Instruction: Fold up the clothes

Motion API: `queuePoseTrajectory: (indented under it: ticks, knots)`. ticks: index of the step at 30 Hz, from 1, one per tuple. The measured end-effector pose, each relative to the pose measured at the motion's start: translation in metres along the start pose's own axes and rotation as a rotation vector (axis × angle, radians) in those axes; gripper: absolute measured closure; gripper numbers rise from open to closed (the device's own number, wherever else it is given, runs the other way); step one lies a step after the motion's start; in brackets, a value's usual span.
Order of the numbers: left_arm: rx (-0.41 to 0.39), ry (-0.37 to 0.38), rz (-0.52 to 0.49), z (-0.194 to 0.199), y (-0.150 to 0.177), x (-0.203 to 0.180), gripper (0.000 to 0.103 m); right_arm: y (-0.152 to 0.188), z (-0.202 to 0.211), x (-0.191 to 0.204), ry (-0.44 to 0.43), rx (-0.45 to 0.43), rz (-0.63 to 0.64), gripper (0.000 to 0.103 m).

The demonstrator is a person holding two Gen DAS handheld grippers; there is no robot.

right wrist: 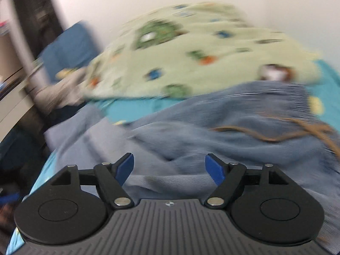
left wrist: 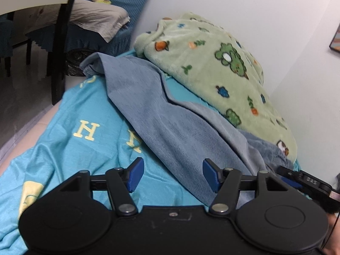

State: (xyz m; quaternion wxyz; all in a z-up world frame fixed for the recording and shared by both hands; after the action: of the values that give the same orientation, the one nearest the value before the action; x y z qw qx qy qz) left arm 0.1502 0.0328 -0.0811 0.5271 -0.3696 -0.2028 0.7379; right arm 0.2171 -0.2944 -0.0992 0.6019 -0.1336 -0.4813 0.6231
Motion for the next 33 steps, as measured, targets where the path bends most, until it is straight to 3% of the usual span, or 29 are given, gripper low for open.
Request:
queuePoseTrajectory:
  ticks: [3, 9, 11, 13, 16, 18, 26, 33]
  knots:
    - [0.013, 0.009, -0.013, -0.009, 0.001, -0.002, 0.045, 0.008, -0.023, 0.019, -0.105, 0.047, 0.104, 0.023]
    - [0.007, -0.015, -0.073, -0.025, 0.003, -0.007, 0.045, 0.023, -0.058, 0.035, -0.013, 0.088, 0.26, 0.025]
    - [0.012, -0.019, -0.069, -0.029, 0.003, -0.006, 0.045, 0.022, -0.063, 0.035, 0.021, 0.09, 0.264, 0.037]
    - [0.014, -0.018, -0.062, -0.031, 0.002, -0.004, 0.046, 0.025, -0.062, 0.04, 0.024, 0.09, 0.27, 0.059]
    - [0.007, -0.012, -0.046, -0.028, 0.0, -0.001, 0.047, 0.027, -0.052, 0.051, 0.036, 0.087, 0.285, 0.084]
    - [-0.01, -0.009, -0.046, -0.022, -0.002, -0.003, 0.047, 0.027, -0.04, 0.058, 0.042, 0.078, 0.286, 0.093]
    - [-0.096, 0.016, -0.034, 0.017, -0.011, 0.0, 0.047, 0.037, 0.035, 0.104, 0.055, 0.066, 0.377, 0.101]
    - [-0.117, 0.044, 0.001, 0.036, -0.013, 0.003, 0.047, 0.101, 0.051, 0.133, 0.082, 0.251, 0.446, 0.101]
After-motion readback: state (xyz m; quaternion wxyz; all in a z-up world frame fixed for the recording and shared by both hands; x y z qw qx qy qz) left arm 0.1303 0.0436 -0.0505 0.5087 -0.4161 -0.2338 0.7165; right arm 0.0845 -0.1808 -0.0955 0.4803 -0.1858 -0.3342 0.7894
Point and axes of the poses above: each gripper's, at about its wrist camera, not at the fingertips, and z roughly against the way its jaws point, x to its left, y to its underside, the point moved 3 cm from there along -z, roughly the way its jaws point, and after that the axes turned 7 degrees about -y, right-handed, at the moved point
